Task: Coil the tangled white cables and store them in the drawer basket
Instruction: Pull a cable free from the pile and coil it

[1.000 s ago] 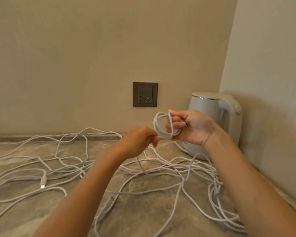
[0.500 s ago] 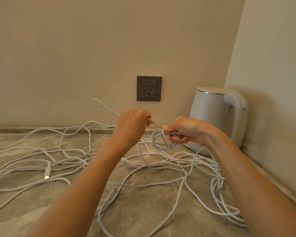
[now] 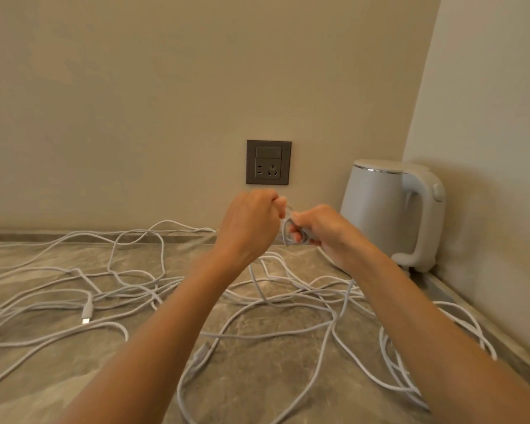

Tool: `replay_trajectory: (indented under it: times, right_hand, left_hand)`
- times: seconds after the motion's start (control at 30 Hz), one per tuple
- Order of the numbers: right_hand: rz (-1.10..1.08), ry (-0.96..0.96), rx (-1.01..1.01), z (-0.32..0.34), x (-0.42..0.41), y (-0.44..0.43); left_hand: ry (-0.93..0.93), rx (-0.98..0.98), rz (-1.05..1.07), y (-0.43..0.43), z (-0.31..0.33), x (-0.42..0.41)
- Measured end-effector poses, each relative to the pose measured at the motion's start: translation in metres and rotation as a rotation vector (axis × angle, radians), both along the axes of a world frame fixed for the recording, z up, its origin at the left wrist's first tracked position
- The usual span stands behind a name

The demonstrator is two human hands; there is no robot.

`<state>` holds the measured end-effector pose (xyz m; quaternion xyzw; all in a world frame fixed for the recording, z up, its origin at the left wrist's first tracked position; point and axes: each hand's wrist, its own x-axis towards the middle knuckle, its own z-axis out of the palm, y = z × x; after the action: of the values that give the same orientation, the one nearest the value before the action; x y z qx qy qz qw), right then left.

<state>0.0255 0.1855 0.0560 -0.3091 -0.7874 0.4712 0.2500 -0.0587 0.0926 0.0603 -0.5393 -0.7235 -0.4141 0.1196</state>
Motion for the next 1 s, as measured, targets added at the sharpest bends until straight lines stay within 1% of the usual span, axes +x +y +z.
replay_trajectory:
  times: [0.1,0.27,0.33,0.47,0.57,0.67,0.73,0.83,0.87,0.93,1.0]
  right_hand:
    - [-0.036,0.289,-0.271,0.005,0.005,0.006]
    - [-0.023,0.569,-0.647,0.012,0.01,0.01]
    - [-0.004,0.627,-0.733,0.014,0.014,0.012]
    - [0.076,0.702,-0.816,0.017,0.018,0.016]
    - [0.135,0.672,-0.811,0.018,0.023,0.019]
    - [0.19,0.61,-0.772,0.017,0.028,0.02]
    - [0.247,0.552,-0.709,0.019,0.031,0.019]
    - [0.37,0.435,-0.592,0.022,0.036,0.018]
    - [0.416,0.361,-0.534,0.023,0.037,0.017]
    - [0.492,0.136,-0.337,0.022,0.036,0.013]
    - [0.514,-0.069,-0.159,0.02,0.031,0.009]
  left_hand:
    - [-0.114,-0.009,-0.134,0.002,0.001,0.004]
    - [-0.159,-0.065,-0.225,0.007,-0.007,0.003]
    - [-0.151,-0.09,-0.238,0.008,-0.008,0.003]
    - [-0.15,-0.151,-0.273,0.012,-0.016,0.001]
    - [-0.098,-0.183,-0.259,0.011,-0.02,-0.004]
    - [0.044,-0.235,-0.205,0.008,-0.019,-0.009]
    - [0.102,-0.241,-0.173,0.005,-0.017,-0.016]
    - [0.133,-0.255,-0.149,0.001,-0.013,-0.027]
    - [0.136,-0.27,-0.138,-0.001,-0.012,-0.03]
    - [0.145,-0.31,-0.097,-0.005,-0.008,-0.032]
    - [0.116,-0.332,-0.061,-0.007,-0.004,-0.033]
